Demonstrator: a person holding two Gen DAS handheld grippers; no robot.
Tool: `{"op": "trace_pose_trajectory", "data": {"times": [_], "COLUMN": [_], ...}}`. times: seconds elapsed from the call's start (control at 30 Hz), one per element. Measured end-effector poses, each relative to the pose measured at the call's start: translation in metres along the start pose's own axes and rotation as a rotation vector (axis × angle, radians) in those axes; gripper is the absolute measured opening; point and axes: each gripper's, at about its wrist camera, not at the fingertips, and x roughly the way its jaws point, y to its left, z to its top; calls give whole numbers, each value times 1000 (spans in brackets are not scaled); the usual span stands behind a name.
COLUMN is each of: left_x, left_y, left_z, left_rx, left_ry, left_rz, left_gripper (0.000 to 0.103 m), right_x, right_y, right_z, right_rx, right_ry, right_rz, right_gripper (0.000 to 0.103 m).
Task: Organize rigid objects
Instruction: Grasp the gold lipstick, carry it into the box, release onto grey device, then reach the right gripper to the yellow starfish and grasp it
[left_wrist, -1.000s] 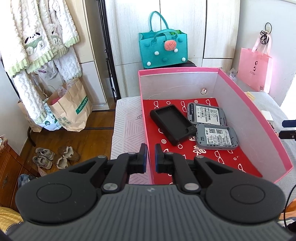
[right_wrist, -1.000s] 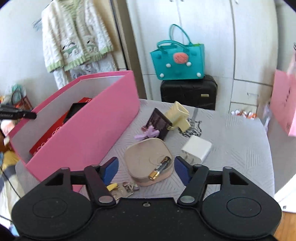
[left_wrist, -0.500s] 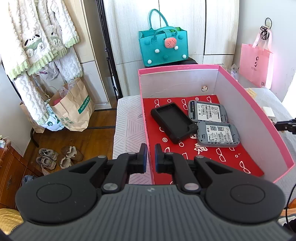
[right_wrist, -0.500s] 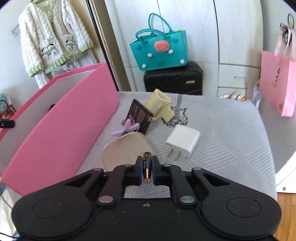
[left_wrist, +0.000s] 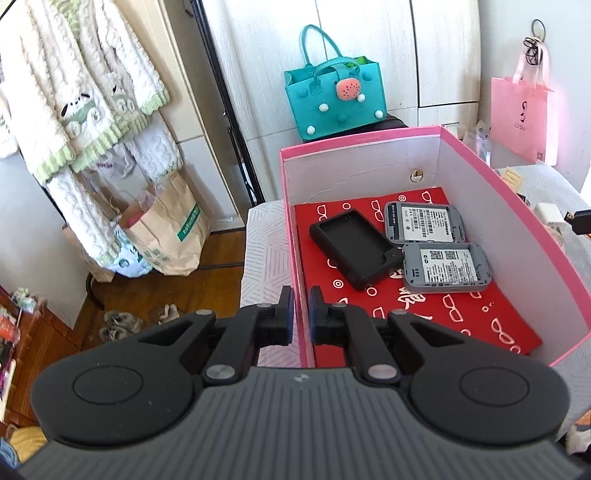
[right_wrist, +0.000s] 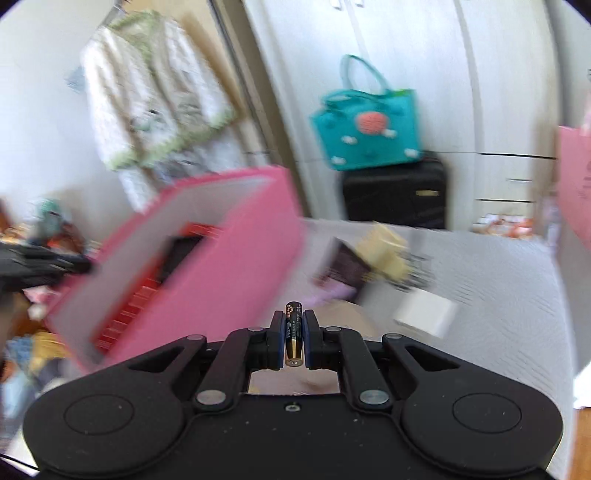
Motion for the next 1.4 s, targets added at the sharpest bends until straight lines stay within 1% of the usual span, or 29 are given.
{"op": "trace_pose_trajectory", "data": {"times": [0.07,0.1,0.17,0.2,0.3,0.37,0.43,0.47,0.53,0.6,0.67,0.77,0.93,1.07,1.17,1.27,1.4], "left_x": [0,0,0,-1,-1,-1,0,0,0,0,0,0,0,1,2,2,5], "left_y": [-4,-4,-4,-3,3,8,11,11,11,10,10,11,4,11,16,16,17], "left_z": [3,3,2,1,-3,-5,-6,-7,-7,-7,-5,-5,-8,-6,-7,-7,-5], "left_rx": [12,18,25,24,17,9,6,16,34,46,48,56,99,89,67,59,58], "left_ry": [8,8,9,7,-2,-8,-11,-15,-23,-25,-22,-23,-45,-41,-43,-46,-46], "left_rz": [4,2,-9,-17,-28,-41,-51,-49,-51,-54,-63,-67,-43,-61,-76,-75,-51], "left_gripper": [7,7,7,7,7,7,6,4,4,4,4,5,5,6,6,6,6], "right_x": [-2,-2,5,10,33,53,73,82,98,105,105,95,62,36,19,8,7], "right_y": [14,24,47,58,90,103,108,108,107,109,103,92,74,57,47,37,27], "right_z": [13,20,30,33,38,41,42,43,44,44,49,55,56,47,38,23,-2], "right_rx": [-2,-20,-77,-113,-231,-301,-347,-360,-389,-448,-412,-349,-242,-181,-159,-135,-126], "right_ry": [-8,-8,8,20,59,92,126,145,179,172,168,137,63,29,18,30,98], "right_rz": [115,157,209,216,192,154,110,90,49,-5,0,36,53,19,-11,-34,-47], "right_gripper": [13,13,13,13,13,13,13,13,12,13,15,15,17,20,23,24,25]}}
